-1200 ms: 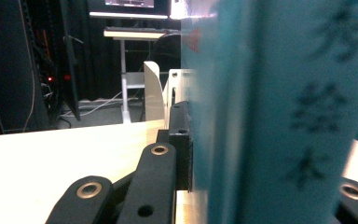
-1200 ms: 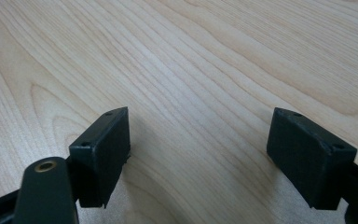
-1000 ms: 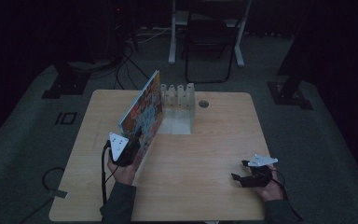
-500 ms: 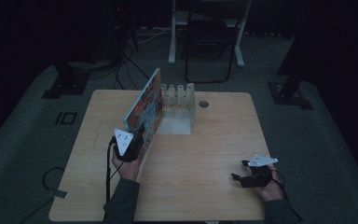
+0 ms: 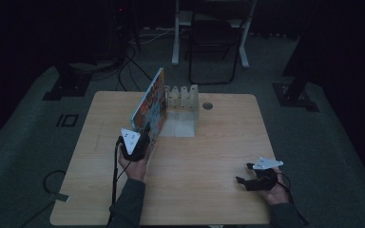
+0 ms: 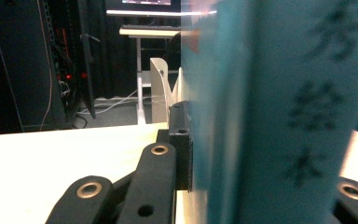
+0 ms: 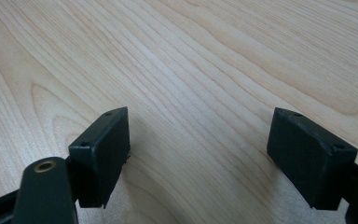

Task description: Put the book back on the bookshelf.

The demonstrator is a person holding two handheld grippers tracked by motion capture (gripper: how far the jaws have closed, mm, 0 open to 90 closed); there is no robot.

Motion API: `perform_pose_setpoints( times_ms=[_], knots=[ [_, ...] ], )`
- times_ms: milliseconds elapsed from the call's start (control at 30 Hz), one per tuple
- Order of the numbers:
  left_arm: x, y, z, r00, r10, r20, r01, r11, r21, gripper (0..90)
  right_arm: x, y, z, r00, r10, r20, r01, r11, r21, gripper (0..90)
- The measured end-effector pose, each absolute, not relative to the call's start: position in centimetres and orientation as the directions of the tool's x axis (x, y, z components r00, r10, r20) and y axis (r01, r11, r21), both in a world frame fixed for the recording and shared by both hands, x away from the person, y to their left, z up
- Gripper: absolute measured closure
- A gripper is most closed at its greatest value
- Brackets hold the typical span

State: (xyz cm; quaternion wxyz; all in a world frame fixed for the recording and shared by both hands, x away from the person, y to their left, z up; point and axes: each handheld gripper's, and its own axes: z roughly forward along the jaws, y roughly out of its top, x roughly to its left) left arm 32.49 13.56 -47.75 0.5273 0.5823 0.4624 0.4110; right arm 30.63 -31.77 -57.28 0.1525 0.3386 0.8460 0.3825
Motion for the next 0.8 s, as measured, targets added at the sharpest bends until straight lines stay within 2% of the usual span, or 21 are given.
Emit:
perform_pose_setpoints(
  times_ms=[800],
  knots=[
    [34.2,12.7,-48.1,0.217,0.976,0.004,0.093,-0.025,0.995,81.0,30.6,-31.8,-57.3,-0.726,0.688,0.001,0.455,0.479,0.75,20.4]
  ],
)
